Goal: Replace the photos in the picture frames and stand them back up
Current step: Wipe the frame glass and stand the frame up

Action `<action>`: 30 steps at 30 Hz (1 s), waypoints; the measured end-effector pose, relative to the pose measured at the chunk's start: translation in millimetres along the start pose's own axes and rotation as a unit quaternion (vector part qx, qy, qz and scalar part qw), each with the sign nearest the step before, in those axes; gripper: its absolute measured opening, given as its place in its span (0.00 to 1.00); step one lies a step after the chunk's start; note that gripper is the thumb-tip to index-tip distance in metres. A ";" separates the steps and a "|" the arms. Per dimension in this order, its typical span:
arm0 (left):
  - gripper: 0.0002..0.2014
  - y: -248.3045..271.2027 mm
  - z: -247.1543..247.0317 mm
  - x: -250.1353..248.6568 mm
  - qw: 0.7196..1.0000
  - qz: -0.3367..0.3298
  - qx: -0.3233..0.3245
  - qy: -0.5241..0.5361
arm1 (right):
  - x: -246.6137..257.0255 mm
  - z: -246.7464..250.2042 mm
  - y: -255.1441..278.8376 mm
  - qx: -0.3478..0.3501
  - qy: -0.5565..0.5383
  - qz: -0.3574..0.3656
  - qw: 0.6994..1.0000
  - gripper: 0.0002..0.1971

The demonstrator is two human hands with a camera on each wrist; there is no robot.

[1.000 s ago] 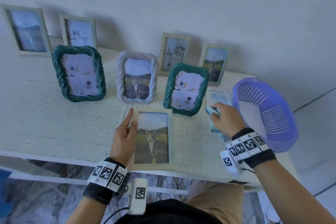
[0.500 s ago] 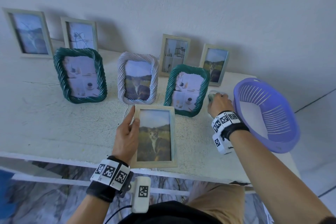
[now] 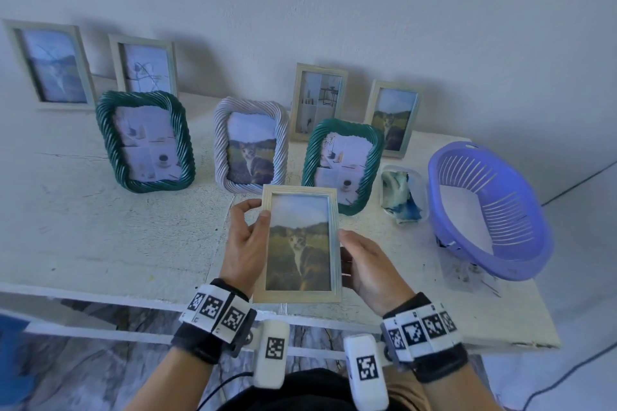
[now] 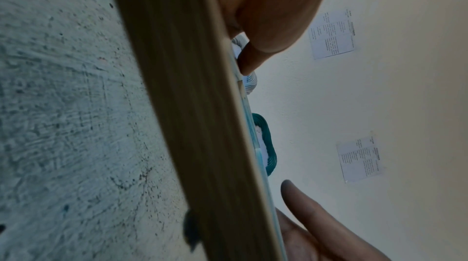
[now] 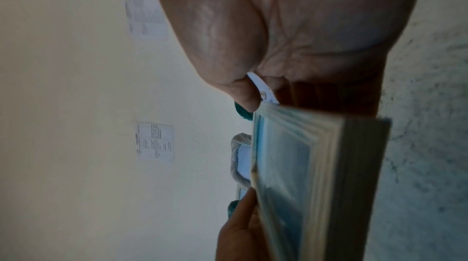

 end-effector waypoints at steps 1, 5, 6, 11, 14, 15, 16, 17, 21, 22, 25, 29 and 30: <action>0.05 1.5 -2.1 -2.9 1.000 0.000 -0.004 0.001 | -2.6 -2.8 0.3 0.001 -0.036 0.007 0.999 0.18; 0.35 6.8 -15.6 -1.5 0.996 0.047 0.075 -0.007 | 7.0 -10.2 12.0 0.016 -0.099 0.038 0.994 0.18; 0.47 9.7 -21.7 -1.1 0.992 0.059 0.113 -0.020 | 11.4 -13.2 16.6 0.024 -0.087 0.050 0.995 0.18; 0.57 20.8 -46.4 -11.0 0.971 0.064 0.232 -0.014 | 30.9 -39.5 40.5 0.037 0.085 0.175 0.980 0.13; 0.46 28.4 -51.2 -11.5 0.961 0.106 0.249 0.062 | 34.0 -48.5 45.9 -0.010 0.186 0.242 0.952 0.15; 0.44 30.1 -50.7 -12.1 0.959 0.122 0.239 0.089 | 33.6 -51.4 47.1 -0.020 0.204 0.257 0.945 0.16; 0.43 31.3 -50.2 -13.6 0.958 0.127 0.233 0.103 | 32.3 -53.4 48.0 -0.031 0.218 0.270 0.938 0.17; 0.42 31.2 -50.3 -14.7 0.959 0.124 0.232 0.102 | 31.3 -54.3 48.4 -0.043 0.229 0.279 0.932 0.17; 0.40 26.2 -39.5 -17.0 0.973 0.104 0.200 0.039 | 32.5 -48.1 50.7 -0.140 0.327 0.294 0.887 0.18; 0.37 24.9 -37.1 -17.7 0.975 0.096 0.196 0.030 | 34.0 -46.2 52.5 -0.169 0.378 0.307 0.857 0.19; 0.39 24.5 -33.1 -18.2 0.976 0.094 0.196 -0.007 | 37.5 -43.9 59.5 -0.271 0.537 0.340 0.723 0.09; 0.44 24.6 -31.2 -21.6 0.981 0.086 0.174 -0.021 | 31.3 -37.1 61.7 -0.324 0.546 0.297 0.713 0.07; 0.44 26.3 -31.7 -23.6 0.982 0.084 0.170 -0.024 | 28.6 -36.7 59.8 -0.281 0.487 0.271 0.781 0.08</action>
Point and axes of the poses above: each hand's wrist, its own y-axis away from the middle knuckle, its own z-axis out of the back of the hand, x = y × z, the point moved 7 cm from there along -y, towards the middle knuckle, and after that the axes turned 11 degrees about -z, right-handed, at the moved point
